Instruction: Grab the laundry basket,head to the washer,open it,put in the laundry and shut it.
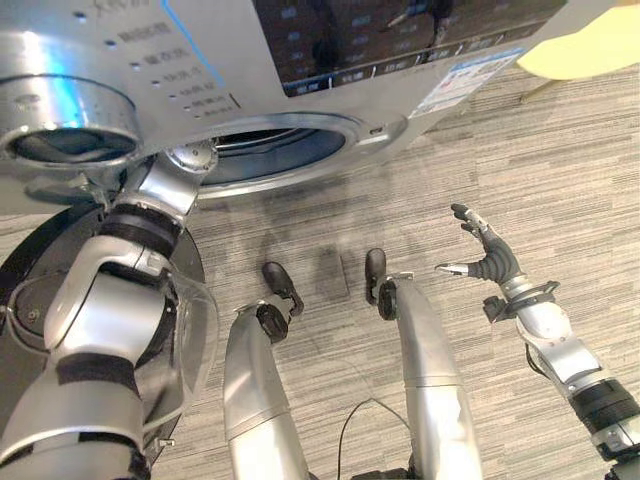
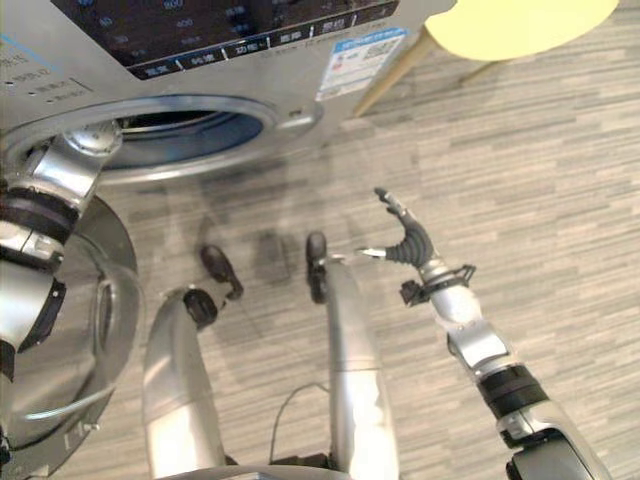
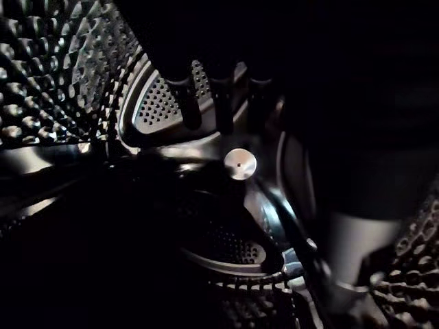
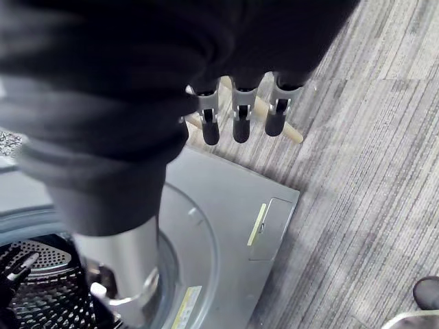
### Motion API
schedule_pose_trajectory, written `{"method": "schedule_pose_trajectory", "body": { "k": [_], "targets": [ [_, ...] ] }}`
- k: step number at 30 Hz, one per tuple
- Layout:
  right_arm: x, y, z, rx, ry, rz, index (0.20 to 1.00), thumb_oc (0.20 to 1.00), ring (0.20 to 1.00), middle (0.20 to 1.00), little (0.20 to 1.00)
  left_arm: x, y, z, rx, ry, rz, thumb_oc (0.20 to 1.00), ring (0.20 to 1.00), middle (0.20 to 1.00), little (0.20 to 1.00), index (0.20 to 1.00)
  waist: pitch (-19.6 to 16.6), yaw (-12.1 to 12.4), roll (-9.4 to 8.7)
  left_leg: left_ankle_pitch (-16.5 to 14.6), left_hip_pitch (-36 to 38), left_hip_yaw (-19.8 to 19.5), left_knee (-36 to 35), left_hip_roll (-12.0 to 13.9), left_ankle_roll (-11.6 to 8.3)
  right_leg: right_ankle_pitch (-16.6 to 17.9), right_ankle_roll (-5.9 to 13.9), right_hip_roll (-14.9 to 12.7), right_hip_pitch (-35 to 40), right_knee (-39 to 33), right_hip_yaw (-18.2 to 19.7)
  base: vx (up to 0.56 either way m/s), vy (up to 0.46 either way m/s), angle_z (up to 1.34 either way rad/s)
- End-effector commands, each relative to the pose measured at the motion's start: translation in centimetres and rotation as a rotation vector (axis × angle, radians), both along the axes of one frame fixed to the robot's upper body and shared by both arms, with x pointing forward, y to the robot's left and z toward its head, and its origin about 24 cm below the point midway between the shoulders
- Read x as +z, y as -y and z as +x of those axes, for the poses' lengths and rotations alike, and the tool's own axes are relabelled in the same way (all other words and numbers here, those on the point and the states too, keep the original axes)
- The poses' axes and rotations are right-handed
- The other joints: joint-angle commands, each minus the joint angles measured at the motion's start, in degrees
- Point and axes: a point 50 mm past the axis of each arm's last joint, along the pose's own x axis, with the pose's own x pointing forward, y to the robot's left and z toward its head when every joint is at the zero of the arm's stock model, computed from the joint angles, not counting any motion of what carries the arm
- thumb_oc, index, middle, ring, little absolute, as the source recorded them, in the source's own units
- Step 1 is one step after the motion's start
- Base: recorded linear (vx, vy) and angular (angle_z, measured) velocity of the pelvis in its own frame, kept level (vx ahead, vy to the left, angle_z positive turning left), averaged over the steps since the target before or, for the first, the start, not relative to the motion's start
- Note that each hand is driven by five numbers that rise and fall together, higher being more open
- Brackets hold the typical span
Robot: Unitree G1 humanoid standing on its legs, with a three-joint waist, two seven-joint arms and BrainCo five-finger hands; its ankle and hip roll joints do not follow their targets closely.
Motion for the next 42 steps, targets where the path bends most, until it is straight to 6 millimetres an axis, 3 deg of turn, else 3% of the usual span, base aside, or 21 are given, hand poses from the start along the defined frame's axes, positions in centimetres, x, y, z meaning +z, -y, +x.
{"method": "schedule_pose_trajectory", "body": {
  "k": [1,3,4,5,7,8,11,13,15,16,21,22,25,27,30,32,33,34,37,40,42],
  "targets": [
    [-0.9,0.2,-0.9,-0.031,0.0,0.028,1.0,1.0,1.0,1.0,1.0,-4.9,1.4,-0.5,-0.12,-0.066,-0.034,1.0,1.0,1.0,1.0,1.0,-5.3,1.2,2.07,-0.1,5.5,-3.2,-5.5,2.5,-3.45,0.8,3.91,-0.2,4.5,-8.1,1.9,-0.01,0.028,0.1],
    [-2.2,0.3,-1.2,-0.056,-0.043,0.006,1.0,1.0,1.0,1.0,1.0,-9.9,2.2,-1.8,-0.21,-0.17,-0.094,1.0,1.0,1.0,1.0,1.0,-5.8,2.0,1.88,0.1,10.1,-2.4,-8.1,1.9,-3.39,1.2,4.1,-0.6,8.7,-10.3,1.4,0.01,0.054,0.15],
    [-3.9,0.5,-1.5,-0.083,-0.109,-0.016,1.0,1.0,1.0,1.0,1.0,-14.9,2.7,-3.2,-0.267,-0.295,-0.194,1.0,1.0,1.0,1.0,1.0,-6.6,2.9,1.65,0.5,15.6,-1.6,-11.8,1.1,-3.37,1.6,4.43,-0.9,13.8,-13.3,1.0,0.03,0.046,0.19],
    [-4.0,0.5,-1.5,-0.082,-0.111,-0.018,1.0,1.0,1.0,1.0,1.0,-15.0,2.6,-3.3,-0.267,-0.298,-0.196,1.0,1.0,1.0,1.0,1.0,-6.5,2.8,1.57,0.6,16.3,-1.5,-12.3,1.0,-3.37,1.7,4.46,-0.9,14.4,-13.6,1.0,0.05,0.042,0.17],
    [-6.8,1.1,-2.4,-0.123,-0.226,-0.054,1.0,1.0,1.0,1.0,1.0,-21.1,3.6,-6.1,-0.322,-0.468,-0.317,1.0,1.0,1.0,1.0,1.0,-6.6,4.1,0.94,1.5,25.5,-0.8,-18.3,-1.1,-3.29,2.3,5.02,-1.5,23.3,-18.5,0.1,0.06,0.031,0.21],
    [-6.8,1.1,-2.4,-0.123,-0.227,-0.055,1.0,1.0,1.0,1.0,1.0,-21.2,3.6,-6.2,-0.322,-0.469,-0.318,1.0,1.0,1.0,1.0,1.0,-6.3,4.1,0.85,1.6,26.1,-0.7,-18.7,-1.2,-3.29,2.4,5.04,-1.5,23.9,-18.7,0.1,0.07,0.037,0.25],
    [-10.7,2.3,-4.3,-0.208,-0.392,-0.06,1.0,1.0,1.0,1.0,1.0,-27.7,3.0,-10.3,-0.293,-0.674,-0.504,1.0,1.0,1.0,1.0,1.0,-7.1,5.8,0.35,3.5,38.3,0.0,-27.7,-4.2,-3.52,3.5,5.98,-2.3,36.7,-26.6,-2.1,0.13,0.021,0.28],
    [-11.8,2.5,-4.8,-0.228,-0.439,-0.059,1.0,1.0,1.0,1.0,1.0,-29.3,2.8,-11.4,-0.273,-0.733,-0.521,1.0,1.0,1.0,1.0,1.0,-7.3,6.0,0.22,4.1,41.4,-0.1,-29.9,-4.9,-3.57,4.0,6.16,-2.4,40.1,-29.1,-2.7,0.12,0.021,0.25],
    [-14.1,3.0,-6.2,-0.273,-0.549,-0.045,1.0,1.0,1.0,1.0,1.0,-32.7,2.2,-14.1,-0.214,-0.864,-0.595,1.0,1.0,1.0,1.0,1.0,-9.3,6.5,-0.09,6.6,47.3,0.5,-35.2,-6.1,-3.39,6.8,6.45,-2.5,47.0,-35.6,-4.4,0.07,0.049,0.39],
    [-14.2,3.0,-6.2,-0.273,-0.549,-0.045,1.0,1.0,1.0,1.0,1.0,-32.7,2.2,-14.1,-0.213,-0.864,-0.595,1.0,1.0,1.0,1.0,1.0,-9.0,6.5,-0.11,6.7,47.8,0.5,-35.6,-6.2,-3.4,6.9,6.46,-2.5,47.5,-35.9,-4.5,0.09,0.068,0.14],
    [-17.8,3.2,-9.0,-0.342,-0.722,-0.018,1.0,1.0,1.0,1.0,1.0,-37.4,1.8,-18.3,-0.113,-1.084,-0.622,1.0,1.0,1.0,1.0,1.0,-13.8,7.0,-0.17,9.5,59.5,1.9,-48.3,-9.6,-3.69,12.1,9.25,-2.1,58.8,-49.5,-6.1,0.16,0.128,0.04],
    [-18.4,3.0,-9.7,-0.346,-0.752,-0.019,1.0,1.0,1.0,1.0,1.0,-38.1,1.6,-19.1,-0.09,-1.122,-0.615,1.0,1.0,1.0,1.0,1.0,-15.2,7.0,0.12,10.6,62.8,2.4,-52.3,-10.2,-3.58,13.7,10.34,-2.0,59.9,-50.6,-5.9,0.1,0.134,-0.21],
    [-18.5,2.4,-9.5,-0.335,-0.754,-0.012,1.0,1.0,1.0,1.0,1.0,-38.4,1.5,-19.0,-0.074,-1.144,-0.6,1.0,1.0,1.0,1.0,1.0,-14.5,7.0,0.27,12.0,65.0,2.6,-54.9,-9.9,-3.14,12.4,10.94,-0.8,59.7,-47.0,-4.0,-0.09,0.086,-0.17],
    [-18.8,1.7,-9.5,-0.303,-0.773,-0.016,1.0,1.0,1.0,1.0,1.0,-38.0,1.3,-18.5,-0.08,-1.146,-0.544,1.0,1.0,1.0,1.0,1.0,-14.1,7.3,0.55,13.9,65.2,2.6,-55.3,-8.6,-2.61,7.0,10.85,2.5,62.1,-36.0,-1.2,-0.25,0.018,-0.04],
    [-19.2,1.1,-9.9,-0.285,-0.792,-0.002,1.0,1.0,1.0,1.0,1.0,-37.9,1.0,-18.7,-0.076,-1.139,-0.543,1.0,1.0,1.0,1.0,1.0,-15.7,8.7,-0.12,16.1,63.4,2.0,-55.5,-8.5,-2.79,5.8,10.71,5.3,65.5,-30.0,1.2,-0.25,-0.09,0.15],
    [-19.1,0.8,-9.7,-0.277,-0.787,0.008,1.0,1.0,1.0,1.0,1.0,-37.6,1.1,-18.5,-0.086,-1.117,-0.543,1.0,1.0,1.0,1.0,1.0,-17.0,10.6,-0.9,18.2,60.4,1.9,-55.4,-8.3,-3.62,0.7,7.88,7.4,71.2,-38.9,2.9,-0.26,-0.152,0.36],
    [-19.1,0.8,-9.7,-0.277,-0.787,0.008,1.0,1.0,1.0,1.0,1.0,-37.6,1.1,-18.5,-0.086,-1.117,-0.543,1.0,1.0,1.0,1.0,1.0,-16.9,10.6,-0.9,18.2,60.4,1.9,-55.4,-8.3,-3.62,0.7,7.87,7.5,71.2,-38.9,2.9,-0.38,-0.179,0.33],
    [-19.4,0.9,-9.7,-0.286,-0.8,0.007,1.0,1.0,1.0,1.0,1.0,-37.4,1.2,-18.4,-0.085,-1.105,-0.552,1.0,1.0,1.0,1.0,1.0,-17.1,12.4,-0.78,22.0,56.1,1.8,-55.7,-7.2,-5.64,-0.5,5.59,9.0,72.3,-46.8,3.5,-0.29,-0.126,0.1],
    [-19.3,1.2,-9.8,-0.296,-0.794,0.007,1.0,1.0,1.0,1.0,1.0,-37.3,1.4,-18.5,-0.098,-1.101,-0.559,1.0,1.0,1.0,1.0,1.0,-16.9,12.6,0.04,24.4,53.8,1.2,-57.2,-6.3,-7.78,0.1,4.91,10.7,72.5,-50.6,3.1,-0.37,-0.116,-0.13],
    [-19.5,2.1,-10.2,-0.326,-0.807,-0.007,1.0,1.0,1.0,1.0,1.0,-36.9,2.0,-18.0,-0.132,-1.084,-0.544,1.0,1.0,1.0,1.0,1.0,-15.3,12.4,0.19,23.1,53.1,-0.2,-55.5,-6.3,-8.35,2.0,4.62,9.8,71.9,-51.8,1.5,-0.3,-0.013,0.28],
    [-20.4,2.8,-11.9,-0.353,-0.865,-0.011,1.0,1.0,1.0,1.0,1.0,-36.6,2.3,-18.1,-0.165,-1.078,-0.516,1.0,1.0,1.0,1.0,1.0,-15.6,10.8,-1.37,16.0,54.8,-0.6,-47.0,-6.9,-6.0,5.2,5.6,6.5,70.8,-54.2,-1.4,-0.36,0.082,0.48]
  ]
}}
